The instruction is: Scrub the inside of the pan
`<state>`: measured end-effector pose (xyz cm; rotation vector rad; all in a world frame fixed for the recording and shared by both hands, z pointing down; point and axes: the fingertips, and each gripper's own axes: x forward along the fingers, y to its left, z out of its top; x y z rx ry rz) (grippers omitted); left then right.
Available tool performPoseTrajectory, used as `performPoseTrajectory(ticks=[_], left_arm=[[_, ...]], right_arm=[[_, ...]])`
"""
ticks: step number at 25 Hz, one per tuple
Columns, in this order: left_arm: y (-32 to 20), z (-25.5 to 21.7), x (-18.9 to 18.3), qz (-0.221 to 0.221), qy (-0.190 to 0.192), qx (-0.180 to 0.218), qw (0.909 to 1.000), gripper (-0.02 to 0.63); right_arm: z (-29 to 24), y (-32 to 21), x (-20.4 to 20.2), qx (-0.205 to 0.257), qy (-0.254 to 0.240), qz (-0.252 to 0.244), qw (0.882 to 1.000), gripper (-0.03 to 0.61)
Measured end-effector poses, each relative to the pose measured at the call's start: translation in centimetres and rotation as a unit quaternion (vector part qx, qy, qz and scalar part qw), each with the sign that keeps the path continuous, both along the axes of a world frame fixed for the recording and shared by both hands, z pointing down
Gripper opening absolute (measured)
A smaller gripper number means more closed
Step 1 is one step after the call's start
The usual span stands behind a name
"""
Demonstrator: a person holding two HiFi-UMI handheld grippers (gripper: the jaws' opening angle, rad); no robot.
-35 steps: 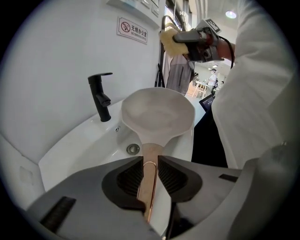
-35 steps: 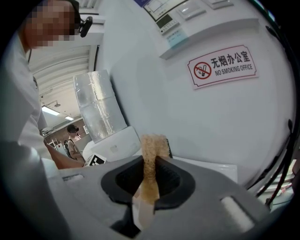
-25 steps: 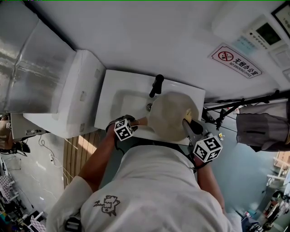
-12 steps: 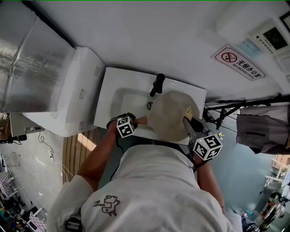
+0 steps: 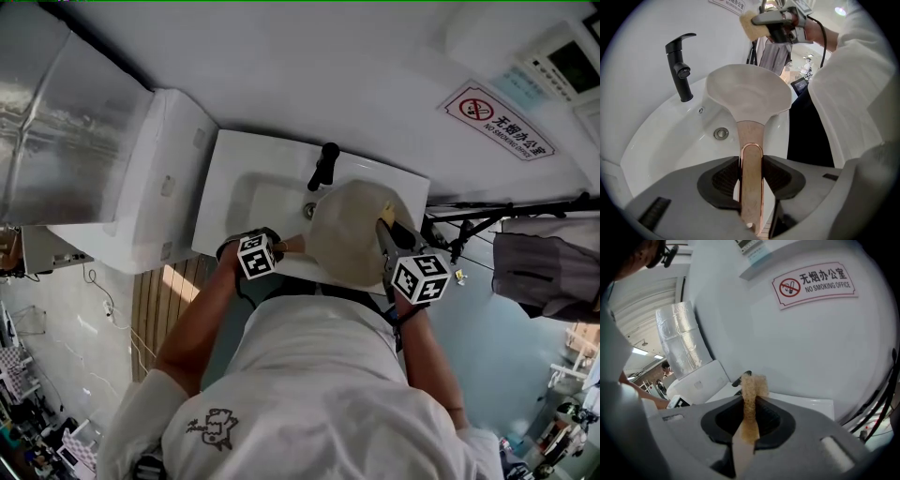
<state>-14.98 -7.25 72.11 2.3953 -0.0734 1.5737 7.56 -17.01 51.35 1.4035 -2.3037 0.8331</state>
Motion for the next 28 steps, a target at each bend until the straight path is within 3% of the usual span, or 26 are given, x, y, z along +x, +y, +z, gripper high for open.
performPoseTrajectory(ticks=[5, 11, 18, 23, 28], left_arm=[[0.1, -1.2, 0.0, -0.007, -0.001, -0.002, 1.0000, 0.158], [0.4, -2.0, -0.2, -0.012, -0.003, -0.006, 0.9999, 0.158], [0.0, -2.6, -0.3, -0.010, -0.002, -0.003, 0.9999, 0.156], [0.0, -2.4, -0.2, -0.007, -0.001, -0.008, 0.9999, 0.158], [0.1, -2.1, -0.5, -0.002, -0.008, -0.014, 0.9999, 0.156]], right_arm=[[4.4, -2.4, 0.9, -0.037, 0.004, 0.031, 0.999, 0.060], [12.9, -5.1, 1.1, -0.097, 0.062, 0.020, 0.993, 0.061], [19.1, -6.6, 1.1, -0.137, 0.085, 0.013, 0.987, 0.061], [20.0, -8.0, 0.4, -0.133, 0.086, -0.021, 0.987, 0.067], [19.0, -8.7, -1.9, -0.112, 0.039, -0.070, 0.991, 0.069]])
